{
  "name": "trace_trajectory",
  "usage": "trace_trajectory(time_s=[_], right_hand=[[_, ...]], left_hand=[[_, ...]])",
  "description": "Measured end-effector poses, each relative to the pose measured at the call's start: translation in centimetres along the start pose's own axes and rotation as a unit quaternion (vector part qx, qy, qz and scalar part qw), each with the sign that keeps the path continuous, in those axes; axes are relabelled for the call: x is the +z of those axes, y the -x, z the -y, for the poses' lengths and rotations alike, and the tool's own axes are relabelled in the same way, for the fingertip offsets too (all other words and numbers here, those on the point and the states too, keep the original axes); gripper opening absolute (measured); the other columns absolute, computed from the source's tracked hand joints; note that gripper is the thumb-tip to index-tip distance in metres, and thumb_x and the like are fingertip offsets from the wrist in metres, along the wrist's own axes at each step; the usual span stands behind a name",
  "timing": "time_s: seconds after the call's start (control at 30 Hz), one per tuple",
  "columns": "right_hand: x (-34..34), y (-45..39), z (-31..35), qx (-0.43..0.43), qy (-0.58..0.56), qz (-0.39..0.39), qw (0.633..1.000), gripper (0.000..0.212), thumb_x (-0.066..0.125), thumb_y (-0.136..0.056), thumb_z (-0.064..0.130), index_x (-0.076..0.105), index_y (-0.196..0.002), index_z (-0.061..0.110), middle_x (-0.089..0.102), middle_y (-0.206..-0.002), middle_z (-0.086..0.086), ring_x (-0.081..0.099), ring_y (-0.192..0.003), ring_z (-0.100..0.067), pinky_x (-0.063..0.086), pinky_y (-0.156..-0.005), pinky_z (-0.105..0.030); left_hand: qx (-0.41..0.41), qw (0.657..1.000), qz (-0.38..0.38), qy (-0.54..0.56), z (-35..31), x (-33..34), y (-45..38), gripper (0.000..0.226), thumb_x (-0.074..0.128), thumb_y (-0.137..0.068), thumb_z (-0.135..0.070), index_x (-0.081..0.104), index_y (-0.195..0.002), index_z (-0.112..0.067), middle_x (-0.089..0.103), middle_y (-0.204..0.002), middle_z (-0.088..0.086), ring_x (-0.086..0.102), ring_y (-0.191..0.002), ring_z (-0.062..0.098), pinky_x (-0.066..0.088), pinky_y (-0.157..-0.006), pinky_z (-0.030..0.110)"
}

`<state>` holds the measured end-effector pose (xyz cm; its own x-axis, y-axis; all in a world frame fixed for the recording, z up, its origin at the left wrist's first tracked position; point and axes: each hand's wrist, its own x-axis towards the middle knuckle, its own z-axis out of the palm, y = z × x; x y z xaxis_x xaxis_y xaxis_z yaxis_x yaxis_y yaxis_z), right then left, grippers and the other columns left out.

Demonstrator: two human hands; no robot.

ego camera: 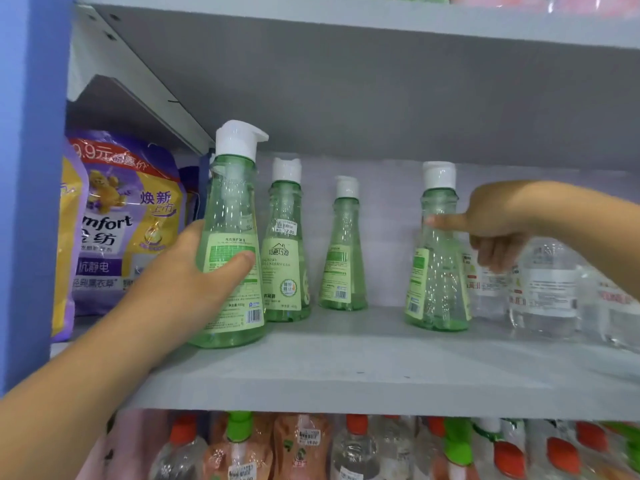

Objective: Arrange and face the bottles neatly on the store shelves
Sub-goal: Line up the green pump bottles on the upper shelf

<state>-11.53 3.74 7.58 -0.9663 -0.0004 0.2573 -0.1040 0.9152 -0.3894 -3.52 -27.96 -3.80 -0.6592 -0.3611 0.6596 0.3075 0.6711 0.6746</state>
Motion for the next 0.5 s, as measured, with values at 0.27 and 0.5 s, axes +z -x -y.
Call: trace_trajectory(time_s=[0.27, 0.5], right_hand=[[4.8, -5.0, 9.1, -0.073, -0.14, 0.026, 0.987, 0.037, 0.053, -0.105, 0.025, 0.046, -0.133, 0.002, 0.059, -0.123, -0.024, 0.069, -0.1, -0.037, 0.061, -0.089, -0.049], [7.7, -9.1, 10.1, -0.047, -0.306, 0.025, 0.951, 0.013, 0.054, -0.103, 0.011, 0.059, -0.112, 0.003, 0.068, -0.103, -0.012, 0.068, -0.09, -0.026, 0.059, -0.083, -0.042]], left_hand=[[0.012, 1.0, 0.014, 0.014, -0.1, 0.0, 0.2, 0.031, 0.06, -0.095, -0.051, 0.041, -0.119, -0.048, 0.05, -0.089, -0.034, 0.045, -0.076, -0.013, 0.032, -0.06, 0.014], [0.016, 0.999, 0.013, 0.028, 0.6, -0.1, 0.0, 0.035, 0.062, -0.09, -0.055, 0.05, -0.122, -0.049, 0.065, -0.097, -0.028, 0.06, -0.085, -0.004, 0.043, -0.064, 0.023]])
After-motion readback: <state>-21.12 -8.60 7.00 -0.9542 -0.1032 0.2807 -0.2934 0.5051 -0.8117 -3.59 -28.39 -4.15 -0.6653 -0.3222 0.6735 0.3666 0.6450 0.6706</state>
